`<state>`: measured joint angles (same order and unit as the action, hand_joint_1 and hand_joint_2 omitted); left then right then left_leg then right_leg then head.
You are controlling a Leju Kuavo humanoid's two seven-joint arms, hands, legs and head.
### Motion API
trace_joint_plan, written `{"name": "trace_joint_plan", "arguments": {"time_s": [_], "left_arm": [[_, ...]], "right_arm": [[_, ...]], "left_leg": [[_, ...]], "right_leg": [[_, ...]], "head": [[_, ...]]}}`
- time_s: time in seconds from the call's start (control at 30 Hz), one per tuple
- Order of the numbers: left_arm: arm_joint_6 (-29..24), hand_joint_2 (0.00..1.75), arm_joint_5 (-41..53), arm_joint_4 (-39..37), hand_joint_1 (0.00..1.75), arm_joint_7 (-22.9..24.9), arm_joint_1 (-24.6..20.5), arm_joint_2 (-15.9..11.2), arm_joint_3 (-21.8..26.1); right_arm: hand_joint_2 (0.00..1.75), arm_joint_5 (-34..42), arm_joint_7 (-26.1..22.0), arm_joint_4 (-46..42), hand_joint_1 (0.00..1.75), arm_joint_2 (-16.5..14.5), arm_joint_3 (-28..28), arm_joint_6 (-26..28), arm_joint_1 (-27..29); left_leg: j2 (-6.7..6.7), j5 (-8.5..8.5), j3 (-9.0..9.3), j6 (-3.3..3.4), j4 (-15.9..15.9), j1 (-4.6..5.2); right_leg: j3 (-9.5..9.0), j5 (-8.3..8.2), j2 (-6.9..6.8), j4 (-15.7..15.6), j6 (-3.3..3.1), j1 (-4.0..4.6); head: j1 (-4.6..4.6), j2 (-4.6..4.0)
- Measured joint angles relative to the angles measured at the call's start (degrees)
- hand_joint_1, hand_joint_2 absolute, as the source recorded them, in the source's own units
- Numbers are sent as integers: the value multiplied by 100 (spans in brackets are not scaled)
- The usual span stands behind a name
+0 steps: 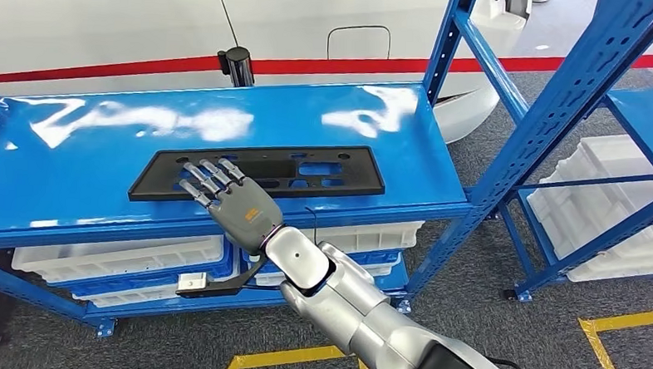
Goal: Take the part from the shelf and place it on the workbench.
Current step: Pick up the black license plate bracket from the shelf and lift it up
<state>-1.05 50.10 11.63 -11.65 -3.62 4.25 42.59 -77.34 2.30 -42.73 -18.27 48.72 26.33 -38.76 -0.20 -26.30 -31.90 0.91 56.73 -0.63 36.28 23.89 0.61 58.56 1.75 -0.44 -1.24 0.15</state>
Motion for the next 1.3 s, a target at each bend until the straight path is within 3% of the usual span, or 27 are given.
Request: {"name": "trace_joint_plan", "arguments": {"time_s": [0.07, 0.13, 0.17, 0.2, 0.23, 0.27, 0.3, 0.37, 0.5, 0.57, 0.63, 0.67, 0.7, 0.73, 0.8, 0.87, 0.97, 1.03, 1.13, 1.17, 1.2, 1.23, 1.3], "left_arm": [[9, 0, 15, 1, 0, 0, -18, 8, -1], [22, 0, 18, 2, 0, 1, -33, 8, -1], [30, 0, 20, 2, 0, 1, -36, 8, -1], [35, 0, 21, 2, 0, 2, -37, 8, -1], [40, 0, 22, 2, 0, 2, -39, 9, 0], [43, 0, 24, 2, 0, 2, -41, 8, 0], [45, 0, 25, 3, 0, 2, -46, 4, 1], [45, 0, 26, 7, 0, 3, -56, -3, 1], [42, 0, 26, 15, 0, 6, -67, -7, 1], [42, 0, 26, 19, 0, 7, -70, -7, -1], [42, 0, 26, 19, 0, 7, -65, -6, -2], [42, 0, 26, 19, 0, 8, -58, -8, -2], [43, 0, 28, 20, 0, 10, -52, -9, -2], [44, 0, 30, 21, 0, 11, -48, -11, -2], [49, 0, 38, 24, 0, 15, -47, -14, -1], [50, 0, 55, 26, 0, 22, -60, -14, 0], [48, 0, 80, 30, 0, 33, -70, -13, 1], [44, 0, 85, 32, 0, 34, -67, -13, 1], [39, 0, 86, 36, 0, 34, -72, -18, 1], [40, 0, 85, 37, 0, 34, -73, -19, 1], [41, 0, 85, 37, 0, 34, -71, -20, 1], [42, 0, 86, 37, 0, 35, -70, -20, 1], [45, 0, 87, 37, 0, 35, -70, -17, 1]], "right_arm": [[175, -23, 7, 52, 0, 3, 2, 1, -23], [175, -46, 17, 122, 0, 27, 5, 1, -16], [175, -55, 21, 154, 0, 42, 6, 1, -3], [175, -59, 24, 181, 0, 52, 7, 1, 6], [175, -63, 25, 199, 0, 57, 8, 1, 9], [175, -65, 26, 213, 0, 57, 8, 1, 8], [175, -66, 28, 223, 0, 55, 9, 1, 3], [175, -68, 32, 240, 0, 52, 10, 1, 0], [175, -74, 35, 266, 0, 38, 10, 1, -2], [175, -75, 35, 270, 0, 17, 10, 1, -3], [175, -78, 35, 286, 0, 11, 10, 1, 7], [175, -79, 35, 298, 0, 12, 11, 1, 15], [175, -80, 36, 310, 0, 13, 11, 1, 21], [175, -80, 36, 319, 0, 11, 11, 1, 25], [175, -80, 37, 326, 0, 8, 11, 2, 21], [175, -80, 39, 333, 0, 6, 11, 3, 8], [175, -82, 41, 344, 0, 7, 11, 7, 3], [175, -81, 42, 346, 0, 5, 10, 10, -7], [175, -80, 42, 355, 0, 25, 9, 12, -2], [175, -80, 42, 362, 0, 37, 9, 12, 12], [175, -80, 42, 367, 0, 47, 9, 12, 24], [175, -80, 42, 370, 0, 53, 9, 12, 30], [175, -80, 42, 372, 0, 54, 9, 12, 21]], "left_leg": [[14, 16, 43, 24, -41, -43], [12, 3, 51, 19, -40, -65], [9, -10, 60, 5, -39, -77], [5, -29, 78, -19, -38, -94], [1, -53, 108, -51, -37, -116], [-3, -84, 141, -94, -35, -132], [-8, -122, 168, -144, -31, -134], [-14, -179, 201, -230, -30, -123], [1, -301, 206, -348, 56, -159], [7, -560, -84, -354, 647, -167], [2, -824, -581, -344, 1480, -161], [2, -826, -775, -335, 1718, -160], [2, -709, -870, -321, 1740, -159], [2, -483, -847, -301, 1533, -158], [0, 23, -596, -255, 797, -147], [-3, 197, -383, -230, 291, -118], [-12, 162, -330, -184, 182, -89], [-14, 159, -303, -125, 159, -105], [-12, 126, -285, -52, 151, -101], [-13, 114, -278, -42, 152, -97], [-16, 103, -265, -39, 152, -93], [-21, 90, -247, -42, 152, -92], [-33, 60, -202, -68, 152, -89]], "right_leg": [[295, 210, -4, 560, 10, -14], [728, 438, -7, 1315, 32, -51], [857, 456, -9, 1495, 69, -70], [862, 380, -13, 1440, 127, -88], [738, 224, -22, 1146, 197, -107], [528, 38, -40, 709, 265, -127], [313, -100, -48, 307, 292, -127], [76, -198, -46, -112, 222, -111], [11, -110, -16, -96, -25, -103], [-65, -61, -12, -109, -125, -110], [-120, -14, -10, -108, -193, -65], [-150, 10, -4, -107, -215, -43], [-186, 35, 6, -106, -226, -26], [-232, 63, 17, -105, -226, -16], [-319, 131, 33, -99, -190, 5], [-333, 179, 42, -85, -129, 37], [-299, 200, 36, -87, -41, 31], [-165, 317, 17, 159, -3, 15], [455, 698, 1, 1261, -3, 0], [626, 751, 0, 1524, 14, -1], [689, 713, 0, 1570, 47, -2], [632, 589, -1, 1384, 92, -2], [268, 233, -13, 565, 141, 4]], "head": [[10, 0], [14, 0], [15, 0], [15, 0], [15, 0], [17, 0], [22, 0], [23, 0], [13, 0], [2, 0], [-1, 0], [1, 0], [2, 0], [2, 0], [3, 0], [8, 0], [9, 0], [22, 0], [37, 0], [36, 0], [38, 0], [38, 0], [39, 0]]}}
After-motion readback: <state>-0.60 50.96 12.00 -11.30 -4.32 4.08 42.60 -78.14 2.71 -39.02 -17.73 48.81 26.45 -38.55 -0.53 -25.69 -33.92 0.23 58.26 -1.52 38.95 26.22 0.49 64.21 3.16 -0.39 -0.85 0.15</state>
